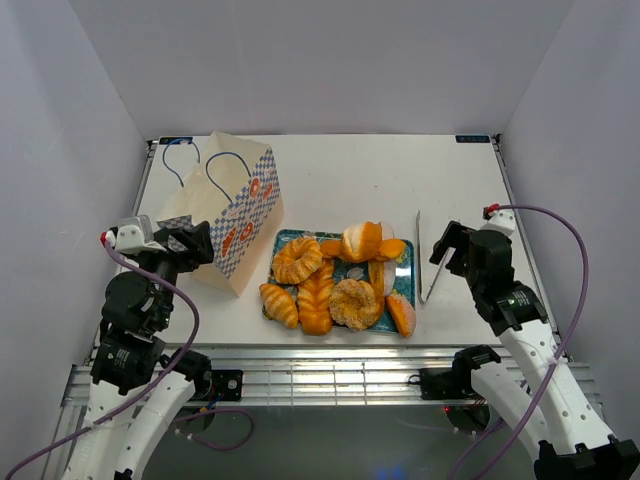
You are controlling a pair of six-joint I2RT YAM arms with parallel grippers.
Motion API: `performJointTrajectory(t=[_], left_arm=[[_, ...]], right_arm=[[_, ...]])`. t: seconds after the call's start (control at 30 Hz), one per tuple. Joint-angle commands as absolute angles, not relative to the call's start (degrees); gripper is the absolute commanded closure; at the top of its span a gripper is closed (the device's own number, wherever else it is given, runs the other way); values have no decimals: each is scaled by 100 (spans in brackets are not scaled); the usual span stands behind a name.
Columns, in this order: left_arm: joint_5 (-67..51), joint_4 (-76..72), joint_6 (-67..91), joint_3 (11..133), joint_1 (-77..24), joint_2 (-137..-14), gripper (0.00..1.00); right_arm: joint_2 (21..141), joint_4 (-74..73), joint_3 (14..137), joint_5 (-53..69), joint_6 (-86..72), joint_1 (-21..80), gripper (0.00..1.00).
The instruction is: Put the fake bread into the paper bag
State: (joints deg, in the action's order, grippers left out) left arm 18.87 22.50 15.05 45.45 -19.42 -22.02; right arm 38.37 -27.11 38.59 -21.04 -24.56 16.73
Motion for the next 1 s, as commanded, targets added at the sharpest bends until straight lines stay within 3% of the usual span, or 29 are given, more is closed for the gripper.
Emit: performJointTrajectory(t=[0.0, 0.17, 0.4, 0.67, 0.97], left_arm=[[1969, 2074, 1503, 4474, -1951, -2154, 2], [2021, 1978, 1485, 4342, -1951, -2057, 2], [1758, 1925, 1468, 4149, -1951, -1723, 2], [1706, 1934, 1459, 4043, -1951, -1459, 2], [1652, 1960, 1450, 4017, -2030, -1345, 2]], right_arm=[[3569, -2672, 3903, -2030, -2154, 1652, 10], [3340, -3145, 3990, -2610, -2180, 1652, 10], [4024, -3481, 3982, -2532, -2250, 1652, 10], [5000, -2533, 3683, -1601, -2048, 1652, 10], [6134, -1724, 3551, -1635, -2083, 1652, 10]])
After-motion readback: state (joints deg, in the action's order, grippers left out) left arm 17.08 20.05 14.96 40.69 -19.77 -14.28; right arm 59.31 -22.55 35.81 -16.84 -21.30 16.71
